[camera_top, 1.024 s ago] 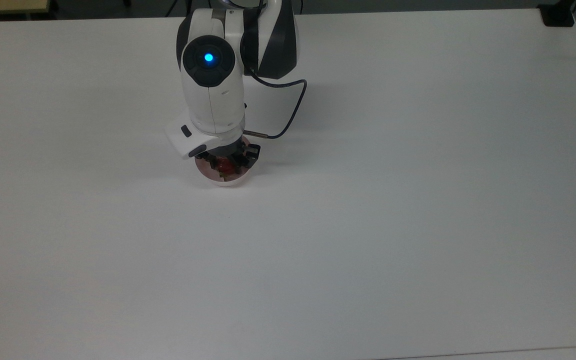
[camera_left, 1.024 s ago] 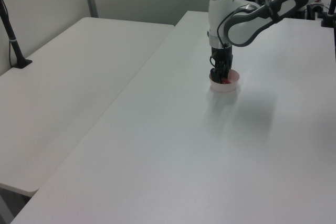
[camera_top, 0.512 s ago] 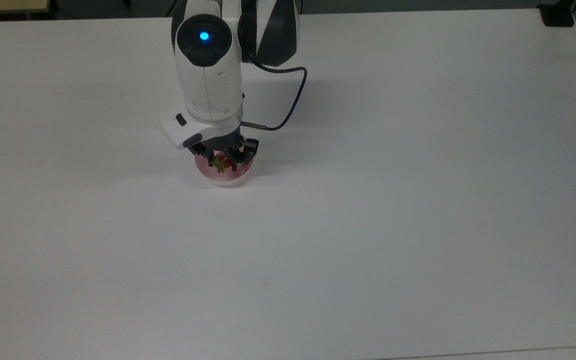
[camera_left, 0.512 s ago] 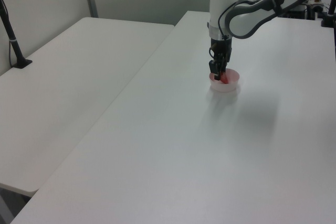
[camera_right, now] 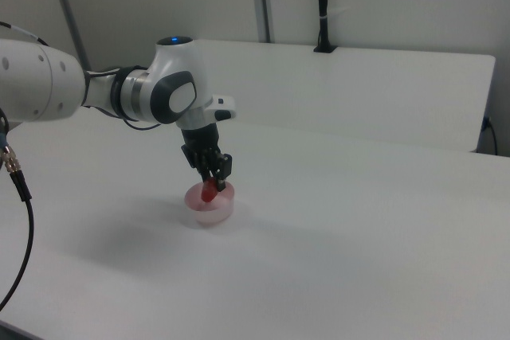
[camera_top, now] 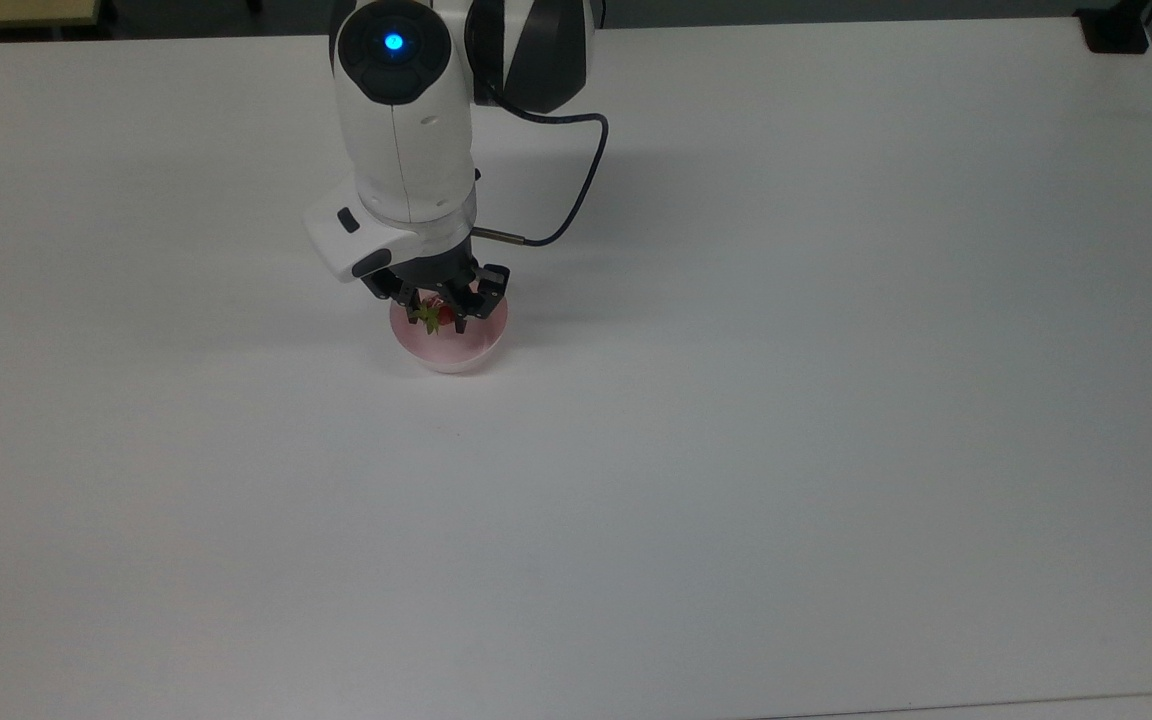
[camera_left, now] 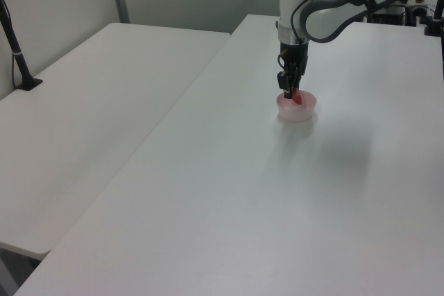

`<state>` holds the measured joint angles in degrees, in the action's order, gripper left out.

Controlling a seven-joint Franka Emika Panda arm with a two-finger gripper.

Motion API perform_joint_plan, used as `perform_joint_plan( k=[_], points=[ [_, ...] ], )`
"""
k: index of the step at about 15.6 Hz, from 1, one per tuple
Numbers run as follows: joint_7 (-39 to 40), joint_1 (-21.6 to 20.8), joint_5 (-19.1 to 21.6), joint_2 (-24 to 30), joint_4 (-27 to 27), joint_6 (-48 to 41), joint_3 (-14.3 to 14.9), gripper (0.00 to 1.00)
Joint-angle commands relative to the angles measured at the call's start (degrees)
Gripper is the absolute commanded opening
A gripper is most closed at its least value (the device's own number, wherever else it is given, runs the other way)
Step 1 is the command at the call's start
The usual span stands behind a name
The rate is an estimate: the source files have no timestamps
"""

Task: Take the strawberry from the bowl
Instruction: 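Lift the strawberry out of the bowl and carry it beside the bowl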

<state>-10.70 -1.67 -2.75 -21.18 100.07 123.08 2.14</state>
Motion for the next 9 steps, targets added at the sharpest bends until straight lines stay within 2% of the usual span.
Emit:
perform_joint_plan(
  k=[1,9],
  points=[
    [0.86,0.52,0.38,1.75,1.18,-2.05,-0.64,0.46],
    [5.42,2.45,0.47,4.13,1.18,-6.27,-0.64,0.46]
  ],
)
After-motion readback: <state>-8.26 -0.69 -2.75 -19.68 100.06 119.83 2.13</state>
